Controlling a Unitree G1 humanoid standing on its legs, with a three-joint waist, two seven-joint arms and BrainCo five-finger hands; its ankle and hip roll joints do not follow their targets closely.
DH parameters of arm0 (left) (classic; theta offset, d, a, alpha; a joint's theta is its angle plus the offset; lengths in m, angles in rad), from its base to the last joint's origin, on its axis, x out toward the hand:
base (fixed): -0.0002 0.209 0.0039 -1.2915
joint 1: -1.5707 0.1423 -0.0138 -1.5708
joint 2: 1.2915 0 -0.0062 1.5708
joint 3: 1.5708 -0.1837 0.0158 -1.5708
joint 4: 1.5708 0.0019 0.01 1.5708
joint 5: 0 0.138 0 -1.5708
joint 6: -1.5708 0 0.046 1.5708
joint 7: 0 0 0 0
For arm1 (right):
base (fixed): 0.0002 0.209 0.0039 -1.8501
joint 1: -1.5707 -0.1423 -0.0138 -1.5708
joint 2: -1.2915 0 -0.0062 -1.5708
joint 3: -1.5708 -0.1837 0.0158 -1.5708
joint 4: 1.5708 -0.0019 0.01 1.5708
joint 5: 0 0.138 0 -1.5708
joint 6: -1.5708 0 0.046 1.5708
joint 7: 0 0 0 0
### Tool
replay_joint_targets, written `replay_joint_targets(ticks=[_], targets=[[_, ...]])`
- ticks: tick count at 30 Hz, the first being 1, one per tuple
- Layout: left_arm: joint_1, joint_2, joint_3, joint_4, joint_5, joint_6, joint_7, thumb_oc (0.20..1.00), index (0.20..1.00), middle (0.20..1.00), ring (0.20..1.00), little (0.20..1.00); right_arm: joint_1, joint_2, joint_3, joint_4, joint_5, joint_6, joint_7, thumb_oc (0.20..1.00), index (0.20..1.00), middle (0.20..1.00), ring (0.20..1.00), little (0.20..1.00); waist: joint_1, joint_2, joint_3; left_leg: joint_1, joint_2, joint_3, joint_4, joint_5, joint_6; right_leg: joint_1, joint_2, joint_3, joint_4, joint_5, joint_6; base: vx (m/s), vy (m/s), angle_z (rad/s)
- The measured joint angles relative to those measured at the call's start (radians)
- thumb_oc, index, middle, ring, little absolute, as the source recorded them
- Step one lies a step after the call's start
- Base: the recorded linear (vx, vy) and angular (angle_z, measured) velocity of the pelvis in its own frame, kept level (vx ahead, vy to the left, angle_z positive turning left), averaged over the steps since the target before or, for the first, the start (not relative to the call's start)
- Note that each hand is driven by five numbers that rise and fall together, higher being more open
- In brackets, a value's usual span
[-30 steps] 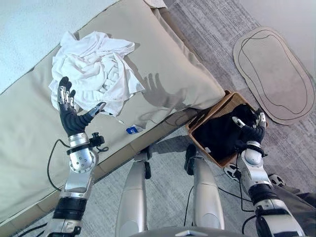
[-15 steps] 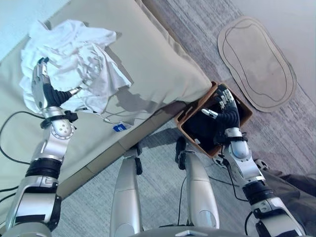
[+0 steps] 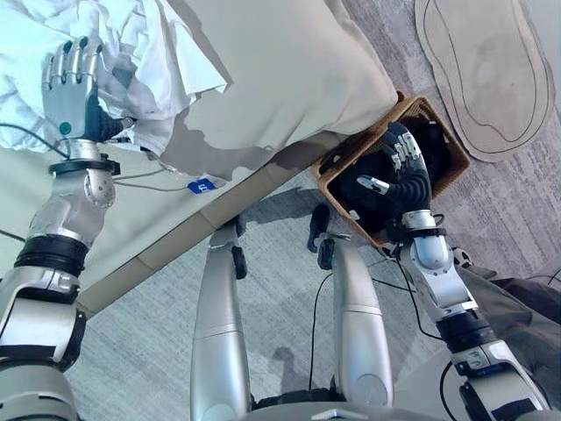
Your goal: Pick up clothes into the bucket
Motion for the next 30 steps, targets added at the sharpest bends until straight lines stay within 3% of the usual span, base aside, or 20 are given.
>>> replay_joint_targets(ticks=[3, 4, 5, 18, 23, 24, 25, 30], targets=[[-0.023, -0.002, -0.038, 0.027, 0.041, 0.017, -0.009, 1.000, 1.000, 1.000, 1.000, 1.000, 0.001, -0.002, 0.002, 0.003, -0.006, 0.000, 0.000, 1.000, 1.000, 1.000, 1.000, 1.000, -0.002, -0.001, -0.001, -0.003, 0.002, 0.001, 0.009, -0.002, 0.006, 0.000, 0.001, 0.002, 0.001, 0.002, -0.002, 0.01, 0.046, -0.03], [-0.028, -0.002, -0.038, 0.026, 0.054, 0.023, -0.018, 0.501, 0.501, 0.501, 0.501, 0.501, 0.000, -0.003, 0.002, 0.003, -0.006, 0.000, 0.000, 1.000, 1.000, 1.000, 1.000, 1.000, -0.002, -0.002, -0.001, -0.002, 0.002, 0.003, 0.010, -0.006, 0.008, 0.001, 0.001, 0.004, -0.003, 0.002, 0.000, 0.07, 0.007, -0.05], [-0.032, -0.002, -0.044, 0.034, 0.065, 0.025, -0.026, 0.200, 0.200, 0.200, 0.200, 0.200, 0.000, -0.002, 0.002, 0.004, -0.007, 0.000, 0.000, 1.000, 1.000, 1.000, 1.000, 1.000, 0.000, -0.002, -0.002, 0.000, 0.000, 0.006, 0.005, 0.000, 0.010, 0.000, 0.001, 0.006, -0.003, 0.009, 0.000, -0.07, 0.030, -0.03], [-0.007, 0.012, -0.053, 0.023, 0.073, 0.009, -0.099, 0.200, 0.200, 0.200, 0.200, 0.200, 0.010, 0.020, -0.010, 0.008, -0.007, 0.000, 0.023, 1.000, 1.000, 1.000, 1.000, 1.000, -0.017, -0.013, -0.015, 0.064, -0.007, 0.018, -0.064, 0.021, 0.015, 0.052, -0.003, 0.005, -0.059, 0.027, 0.013, -0.01, 0.001, 0.00], [0.097, -0.022, -0.012, 0.020, 0.072, -0.012, -0.113, 0.200, 0.200, 0.200, 0.200, 0.200, 0.017, 0.031, -0.010, 0.015, -0.010, 0.001, 0.024, 1.000, 1.000, 1.000, 1.000, 1.000, -0.019, -0.012, -0.018, 0.190, -0.007, 0.036, -0.146, 0.034, 0.018, 0.163, -0.001, 0.005, -0.123, 0.038, 0.020, 0.04, -0.021, -0.03], [0.134, -0.034, -0.012, 0.020, 0.072, -0.013, -0.115, 0.200, 0.200, 0.200, 0.200, 0.200, 0.030, 0.034, -0.009, 0.016, -0.014, 0.001, 0.024, 1.000, 1.000, 1.000, 1.000, 1.000, -0.018, -0.011, -0.042, 0.215, -0.006, 0.037, -0.161, 0.030, 0.014, 0.184, 0.001, 0.005, -0.137, 0.037, 0.020, 0.07, -0.039, -0.04], [0.162, -0.044, -0.008, 0.018, 0.073, -0.017, -0.118, 0.200, 0.200, 0.200, 0.200, 0.200, 0.039, 0.033, -0.010, 0.021, -0.019, 0.001, 0.024, 1.000, 1.000, 1.000, 1.000, 1.000, -0.012, -0.009, -0.067, 0.233, -0.006, 0.037, -0.183, 0.029, 0.012, 0.200, 0.002, 0.001, -0.152, 0.036, 0.019, 0.10, -0.050, -0.02], [0.295, -0.096, 0.071, -0.078, 0.071, -0.042, -0.129, 0.200, 0.200, 0.200, 0.200, 0.200, 0.066, 0.036, -0.013, 0.077, -0.028, 0.004, 0.027, 1.000, 1.000, 1.000, 1.000, 1.000, 0.021, -0.008, -0.071, 0.406, -0.006, 0.030, -0.258, 0.048, 0.011, 0.382, 0.006, -0.028, -0.228, 0.039, 0.025, 0.10, -0.039, 0.06]])
